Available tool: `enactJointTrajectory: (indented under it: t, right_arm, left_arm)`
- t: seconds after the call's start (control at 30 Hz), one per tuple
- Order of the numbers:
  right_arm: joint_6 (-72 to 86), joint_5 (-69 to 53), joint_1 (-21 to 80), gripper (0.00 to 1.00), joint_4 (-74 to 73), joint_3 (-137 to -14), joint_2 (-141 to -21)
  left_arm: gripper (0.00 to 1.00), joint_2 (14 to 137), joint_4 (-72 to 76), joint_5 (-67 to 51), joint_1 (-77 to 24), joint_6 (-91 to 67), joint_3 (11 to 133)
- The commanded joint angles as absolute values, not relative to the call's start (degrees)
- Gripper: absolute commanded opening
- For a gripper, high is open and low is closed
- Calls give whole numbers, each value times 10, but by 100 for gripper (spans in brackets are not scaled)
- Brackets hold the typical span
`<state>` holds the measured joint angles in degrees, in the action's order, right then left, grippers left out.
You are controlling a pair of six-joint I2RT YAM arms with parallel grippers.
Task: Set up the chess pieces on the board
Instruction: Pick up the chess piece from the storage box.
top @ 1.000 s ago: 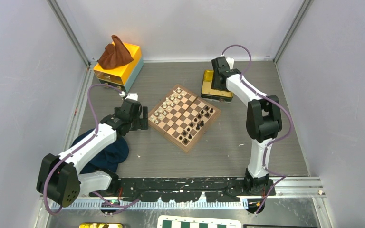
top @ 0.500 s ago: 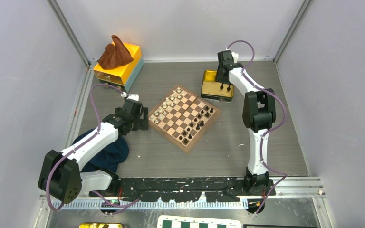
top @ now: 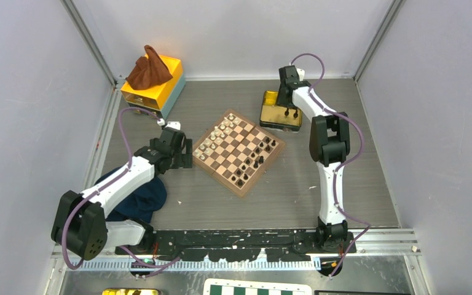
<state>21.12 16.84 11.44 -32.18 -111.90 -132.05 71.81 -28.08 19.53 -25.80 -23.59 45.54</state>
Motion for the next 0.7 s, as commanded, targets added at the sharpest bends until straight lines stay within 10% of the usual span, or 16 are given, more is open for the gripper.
enactJointTrajectory:
  t: [0.0, 0.67]
  right_arm:
    - [210, 166, 109, 49, -322, -1145, -1317]
    - [211, 163, 108, 39, -314, -1098, -1301]
  left_arm:
    - [100, 722, -271, 207, -258, -235, 478]
    - [100, 722, -270, 200, -258, -236, 477]
